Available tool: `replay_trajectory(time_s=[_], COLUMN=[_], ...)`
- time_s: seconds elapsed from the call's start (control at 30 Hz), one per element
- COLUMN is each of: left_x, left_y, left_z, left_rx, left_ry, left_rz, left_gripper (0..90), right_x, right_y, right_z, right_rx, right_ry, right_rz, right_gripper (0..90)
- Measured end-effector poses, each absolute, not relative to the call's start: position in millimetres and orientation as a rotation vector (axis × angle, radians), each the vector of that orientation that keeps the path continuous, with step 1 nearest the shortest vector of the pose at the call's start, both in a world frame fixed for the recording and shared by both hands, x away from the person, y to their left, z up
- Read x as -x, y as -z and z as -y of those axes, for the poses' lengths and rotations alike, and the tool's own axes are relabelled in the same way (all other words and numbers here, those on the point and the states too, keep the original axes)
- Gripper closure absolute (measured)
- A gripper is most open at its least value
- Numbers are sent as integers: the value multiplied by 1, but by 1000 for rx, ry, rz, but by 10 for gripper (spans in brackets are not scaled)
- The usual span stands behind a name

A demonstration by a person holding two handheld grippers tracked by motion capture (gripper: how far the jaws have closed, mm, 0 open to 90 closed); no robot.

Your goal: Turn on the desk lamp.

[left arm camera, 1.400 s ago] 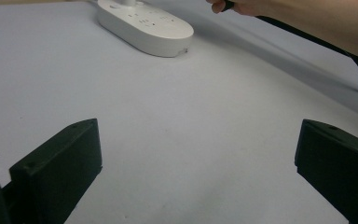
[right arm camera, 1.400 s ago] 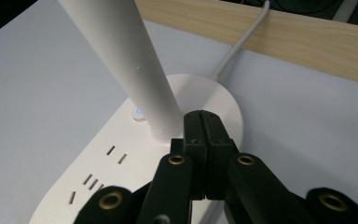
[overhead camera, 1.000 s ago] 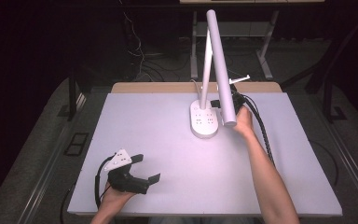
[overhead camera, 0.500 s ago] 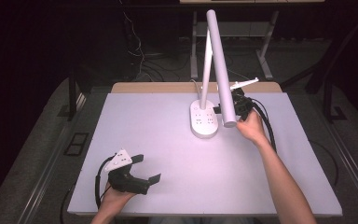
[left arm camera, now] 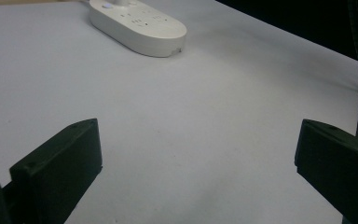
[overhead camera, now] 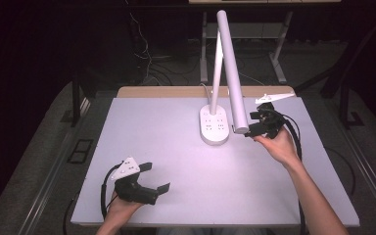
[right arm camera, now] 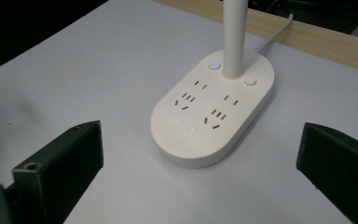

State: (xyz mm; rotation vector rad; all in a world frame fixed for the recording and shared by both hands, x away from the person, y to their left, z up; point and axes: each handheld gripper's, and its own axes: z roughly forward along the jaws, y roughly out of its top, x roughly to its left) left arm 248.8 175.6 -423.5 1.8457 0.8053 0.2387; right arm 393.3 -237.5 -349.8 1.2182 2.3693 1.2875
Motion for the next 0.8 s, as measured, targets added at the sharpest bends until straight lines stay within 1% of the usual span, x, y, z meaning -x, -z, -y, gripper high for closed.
replay_trajectory(time_s=[0.27, 0.63, 0.8], left_x=[-248, -249, -249], left_y=[423, 423, 423], left_z=[-175, -175, -175], left_rx=[-1842, -1840, -1845], left_ry=[-237, -235, -236], left_rz=[-803, -806, -805], left_gripper=[0, 0, 0], right_x=[-359, -318, -301], right_y=[351, 367, 380], right_z=[249, 268, 277], right_rx=[-1209, -1232, -1262], right_ry=[-1331, -1385, -1383], right_rz=[-2355, -2322, -2312], right_gripper=[2, 3, 3])
